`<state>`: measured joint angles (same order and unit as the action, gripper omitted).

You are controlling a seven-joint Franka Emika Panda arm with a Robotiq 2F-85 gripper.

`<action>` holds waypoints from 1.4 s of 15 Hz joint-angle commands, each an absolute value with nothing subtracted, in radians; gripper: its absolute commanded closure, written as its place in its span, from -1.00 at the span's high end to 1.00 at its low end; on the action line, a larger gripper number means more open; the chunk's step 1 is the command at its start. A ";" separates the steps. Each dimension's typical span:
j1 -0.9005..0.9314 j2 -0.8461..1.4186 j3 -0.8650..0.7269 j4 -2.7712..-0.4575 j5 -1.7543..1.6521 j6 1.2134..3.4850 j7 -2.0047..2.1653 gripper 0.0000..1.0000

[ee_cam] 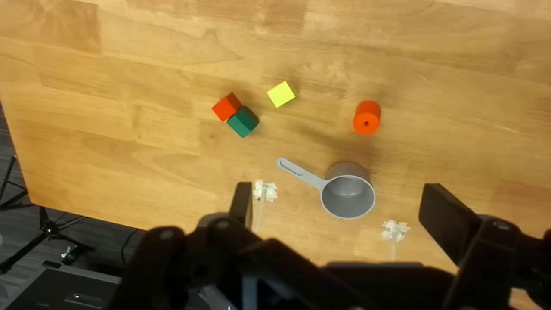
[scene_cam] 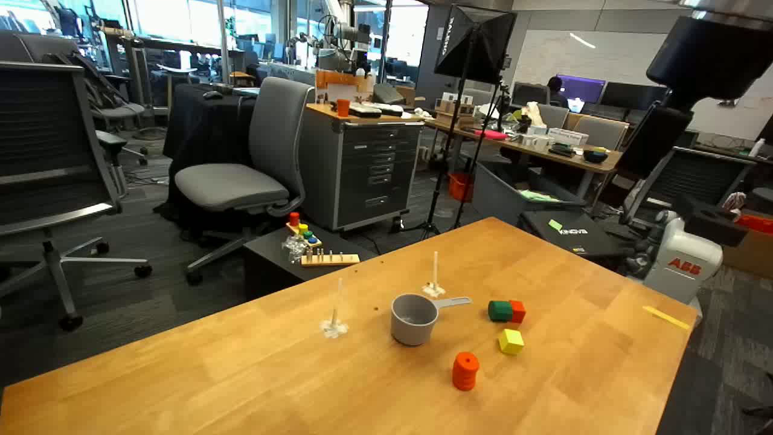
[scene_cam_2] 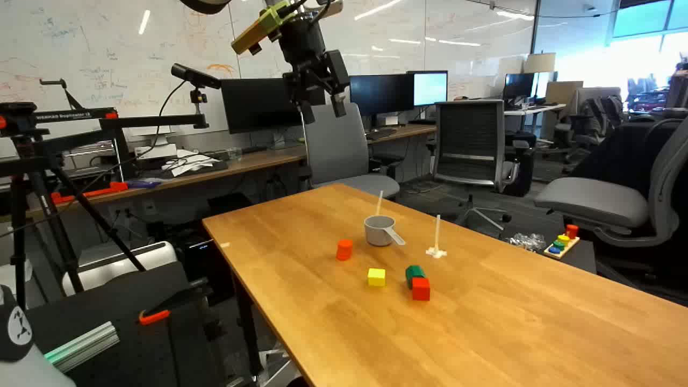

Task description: Place the yellow, green and orange blocks inside the grey measuring cup

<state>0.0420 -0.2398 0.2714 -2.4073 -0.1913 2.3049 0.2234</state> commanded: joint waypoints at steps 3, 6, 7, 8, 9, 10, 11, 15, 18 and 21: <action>0.069 -0.239 0.245 -2.396 -0.199 2.301 0.229 1.00; 0.069 -0.239 0.245 -2.395 -0.199 2.301 0.229 1.00; 0.059 -0.240 0.245 -2.418 -0.192 2.408 0.315 1.00; 0.056 -0.223 0.235 -2.421 -0.167 2.440 0.336 1.00; 0.049 -0.210 0.232 -2.432 -0.166 2.485 0.377 1.00; 0.043 -0.198 0.226 -2.447 -0.163 2.535 0.410 1.00; 0.031 -0.180 0.217 -2.463 -0.167 2.587 0.445 1.00; -0.017 -0.116 0.167 -2.529 -0.179 2.756 0.573 1.00; -0.056 -0.074 0.121 -2.568 -0.189 2.858 0.665 1.00; -0.092 -0.013 0.100 -2.592 -0.186 2.969 0.772 1.00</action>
